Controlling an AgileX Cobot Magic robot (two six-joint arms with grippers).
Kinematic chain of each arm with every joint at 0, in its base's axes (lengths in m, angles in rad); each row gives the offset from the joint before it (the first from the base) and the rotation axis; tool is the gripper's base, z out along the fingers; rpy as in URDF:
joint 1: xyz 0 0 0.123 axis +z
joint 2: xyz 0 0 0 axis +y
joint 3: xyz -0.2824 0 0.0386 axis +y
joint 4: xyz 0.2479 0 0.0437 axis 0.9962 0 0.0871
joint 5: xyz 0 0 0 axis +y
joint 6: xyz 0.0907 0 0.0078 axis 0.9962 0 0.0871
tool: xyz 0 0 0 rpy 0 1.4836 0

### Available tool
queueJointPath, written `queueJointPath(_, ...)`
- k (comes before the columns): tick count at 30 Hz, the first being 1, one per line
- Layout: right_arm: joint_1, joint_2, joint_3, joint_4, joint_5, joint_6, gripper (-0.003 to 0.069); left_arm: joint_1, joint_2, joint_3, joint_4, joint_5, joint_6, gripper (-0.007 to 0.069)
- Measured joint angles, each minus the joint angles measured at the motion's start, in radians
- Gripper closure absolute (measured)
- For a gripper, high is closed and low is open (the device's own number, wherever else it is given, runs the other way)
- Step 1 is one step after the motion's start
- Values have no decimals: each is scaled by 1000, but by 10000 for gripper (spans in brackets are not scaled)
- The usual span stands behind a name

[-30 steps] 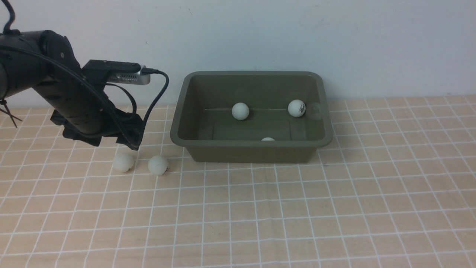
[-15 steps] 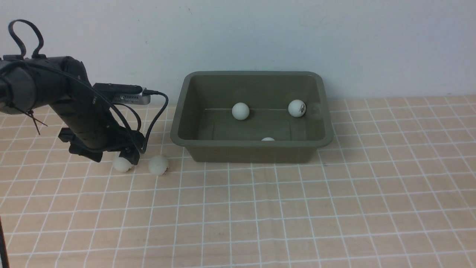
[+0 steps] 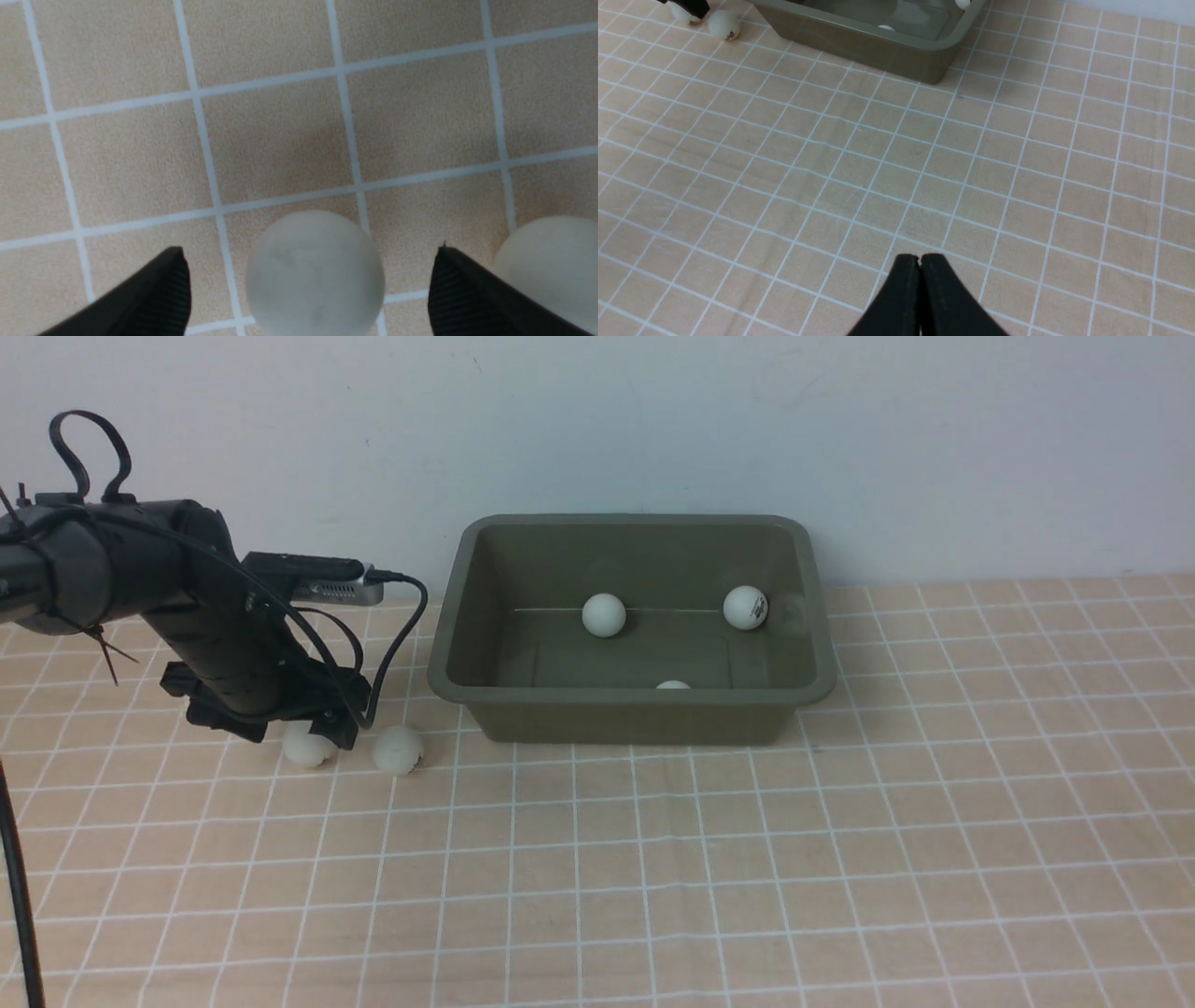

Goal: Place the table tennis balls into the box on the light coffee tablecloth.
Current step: 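Reach for and grasp a ping pong ball on the table beside the basket, then drop the ball into the bin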

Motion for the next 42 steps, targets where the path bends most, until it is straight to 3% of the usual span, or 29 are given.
queueJointPath(8, 0, 0, 0, 0, 0, 0, 677, 0, 9, 0, 0, -6, 1, 74)
queueJointPath(15, 0, 0, 0, 0, 1, 0, 677, 0, 12, 0, 0, -7, 2, 287)
queueJointPath(17, 0, 0, 0, 0, 1, 0, 677, 0, 12, 0, 0, -8, 2, 309)
queueJointPath(25, 0, 0, 0, 0, 2, 0, 677, 0, 15, -61, 29, 75, 2, 309)
queueJointPath(30, 0, 0, 0, 0, 2, 0, 677, -1, 21, -262, 41, 273, -3, 309)
queueJointPath(36, 0, 0, 0, 1, 2, 0, 677, -48, 21, -499, -95, 375, -9, 309)
queueJointPath(42, 0, 0, 0, 0, 4, 0, 677, -181, 22, -569, -241, 344, 107, 309)
